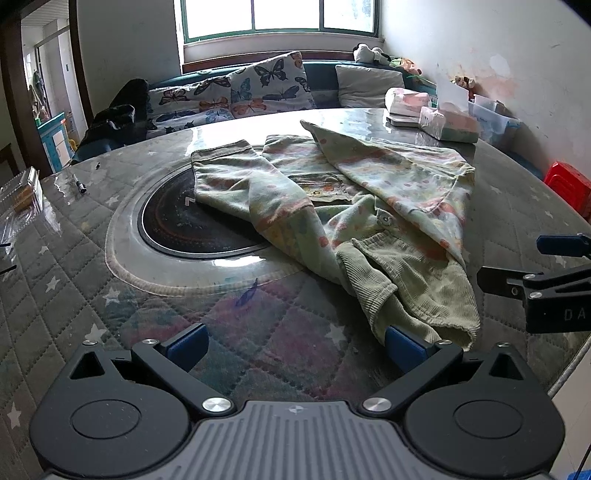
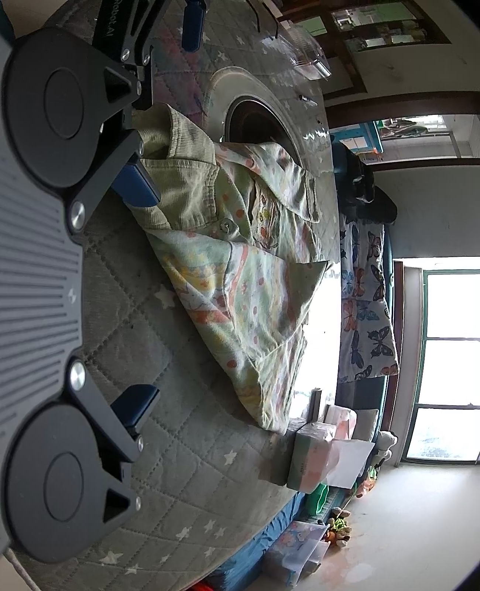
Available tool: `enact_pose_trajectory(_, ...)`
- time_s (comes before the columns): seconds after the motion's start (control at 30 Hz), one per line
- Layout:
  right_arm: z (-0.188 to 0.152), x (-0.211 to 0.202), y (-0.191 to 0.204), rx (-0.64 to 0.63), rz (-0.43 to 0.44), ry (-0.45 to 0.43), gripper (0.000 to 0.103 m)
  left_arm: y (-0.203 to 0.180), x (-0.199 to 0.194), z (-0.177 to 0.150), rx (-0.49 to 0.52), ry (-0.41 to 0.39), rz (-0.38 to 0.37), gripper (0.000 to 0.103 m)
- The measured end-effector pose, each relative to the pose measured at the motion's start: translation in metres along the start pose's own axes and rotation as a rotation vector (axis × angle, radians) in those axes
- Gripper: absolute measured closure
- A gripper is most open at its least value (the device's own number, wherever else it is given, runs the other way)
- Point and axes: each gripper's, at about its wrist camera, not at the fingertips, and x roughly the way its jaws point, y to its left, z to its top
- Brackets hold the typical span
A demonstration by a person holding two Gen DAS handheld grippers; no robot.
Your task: Fold clothes
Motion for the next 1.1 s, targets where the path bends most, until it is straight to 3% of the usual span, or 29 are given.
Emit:
enact_pose_trajectory(0.53, 0.025, 0.022, 0.004, -0.054, 0.021, -0.001, 0.000, 0.016, 0.011, 0.029, -0.022, -0.018, 0.022, 0.000)
enact_pose_trajectory(1.1, 0.085, 0.072, -0.007, -0.077, 0.005, 0.000, 0.001, 0.031, 0.066, 0.087, -0.065, -0.030, 0.052, 0.000)
